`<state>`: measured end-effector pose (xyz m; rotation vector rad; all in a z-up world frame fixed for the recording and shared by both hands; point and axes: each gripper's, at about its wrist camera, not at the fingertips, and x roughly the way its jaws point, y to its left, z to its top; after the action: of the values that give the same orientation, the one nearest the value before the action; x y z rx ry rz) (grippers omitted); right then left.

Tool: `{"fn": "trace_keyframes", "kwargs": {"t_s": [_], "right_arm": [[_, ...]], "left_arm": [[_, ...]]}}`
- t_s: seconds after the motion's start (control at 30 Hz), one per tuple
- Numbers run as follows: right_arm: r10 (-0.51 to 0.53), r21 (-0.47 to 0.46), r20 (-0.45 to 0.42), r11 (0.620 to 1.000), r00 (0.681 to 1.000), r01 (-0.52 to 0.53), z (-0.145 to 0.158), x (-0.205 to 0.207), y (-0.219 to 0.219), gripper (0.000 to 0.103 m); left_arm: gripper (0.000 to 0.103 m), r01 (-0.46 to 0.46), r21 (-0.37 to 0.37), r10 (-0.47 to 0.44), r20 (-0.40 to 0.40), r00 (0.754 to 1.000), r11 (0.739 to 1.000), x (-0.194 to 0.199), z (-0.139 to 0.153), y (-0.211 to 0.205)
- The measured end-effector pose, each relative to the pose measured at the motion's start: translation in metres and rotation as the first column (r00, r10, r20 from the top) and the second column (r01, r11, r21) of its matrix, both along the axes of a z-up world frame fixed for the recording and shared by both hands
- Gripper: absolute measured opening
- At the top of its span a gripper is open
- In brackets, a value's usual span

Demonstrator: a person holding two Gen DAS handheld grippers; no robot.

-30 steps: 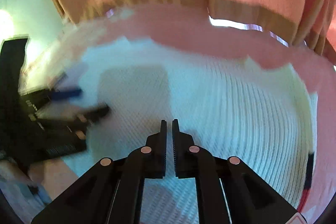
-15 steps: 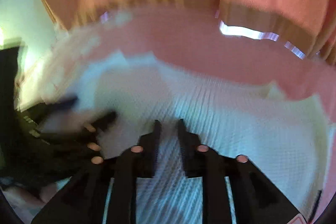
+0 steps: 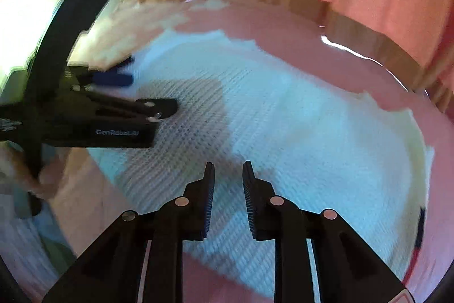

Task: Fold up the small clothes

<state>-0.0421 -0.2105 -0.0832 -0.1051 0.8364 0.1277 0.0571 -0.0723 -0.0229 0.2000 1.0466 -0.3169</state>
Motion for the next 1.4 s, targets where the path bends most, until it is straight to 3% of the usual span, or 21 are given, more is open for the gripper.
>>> {"fn": "trace_keyframes", "kwargs": {"t_s": [0.07, 0.13, 0.23, 0.33, 0.4, 0.5, 0.53, 0.83, 0.97, 1.2, 1.27, 1.4], "right_arm": [[-0.066, -0.033, -0.004, 0.997, 0.998, 0.066, -0.002, -0.006, -0.020, 0.021], [-0.197, -0.071, -0.068, 0.979, 0.978, 0.192, -0.020, -0.008, -0.055, 0.020], [-0.246, 0.082, -0.100, 0.964, 0.964, 0.254, -0.022, -0.021, -0.099, 0.018], [-0.384, 0.105, -0.022, 0.917, 0.923, 0.384, -0.007, -0.044, -0.127, 0.026], [-0.413, 0.149, -0.010, 0.900, 0.911, 0.410, -0.004, -0.049, -0.143, 0.026], [-0.471, 0.090, -0.079, 0.874, 0.879, 0.477, -0.024, -0.044, -0.163, 0.021], [-0.467, 0.112, -0.076, 0.874, 0.881, 0.473, -0.030, -0.045, -0.171, 0.020], [-0.525, 0.132, -0.044, 0.840, 0.850, 0.526, -0.009, -0.057, -0.178, 0.020], [-0.480, 0.131, 0.039, 0.872, 0.876, 0.472, 0.016, -0.054, -0.153, 0.024], [-0.265, 0.158, 0.107, 0.956, 0.958, 0.247, 0.033, -0.025, -0.078, 0.024], [-0.211, 0.157, 0.093, 0.968, 0.973, 0.195, 0.029, -0.012, -0.058, 0.024], [-0.160, 0.167, 0.071, 0.975, 0.985, 0.146, 0.021, 0.012, -0.027, 0.019]], "left_arm": [[0.082, -0.016, -0.005, 0.016, -0.003, 1.000, 1.000, -0.003, 0.003, 0.006], [0.082, -0.022, -0.009, 0.022, -0.003, 1.000, 1.000, -0.002, 0.005, 0.010], [0.082, -0.030, -0.015, 0.030, -0.001, 1.000, 0.999, -0.005, 0.007, 0.015], [0.082, -0.046, -0.029, 0.046, 0.002, 0.999, 0.999, -0.009, 0.010, 0.017], [0.082, -0.053, -0.028, 0.053, -0.003, 0.999, 0.998, -0.011, 0.009, 0.015], [0.082, -0.044, 0.012, 0.044, 0.002, 0.999, 0.999, -0.012, 0.005, 0.007], [0.082, -0.042, 0.026, 0.042, 0.006, 0.999, 0.999, -0.012, 0.003, 0.006], [0.083, -0.063, -0.001, 0.063, 0.005, 0.998, 0.998, -0.017, 0.010, 0.017], [0.082, -0.070, -0.019, 0.070, -0.002, 0.998, 0.997, -0.019, 0.013, 0.020], [0.085, -0.177, -0.175, 0.181, 0.007, 0.984, 0.969, -0.004, 0.039, 0.050], [0.086, -0.242, -0.205, 0.238, -0.043, 0.970, 0.948, 0.012, 0.035, 0.064], [0.086, -0.386, -0.273, 0.338, -0.208, 0.918, 0.881, 0.035, 0.009, 0.089]]}}
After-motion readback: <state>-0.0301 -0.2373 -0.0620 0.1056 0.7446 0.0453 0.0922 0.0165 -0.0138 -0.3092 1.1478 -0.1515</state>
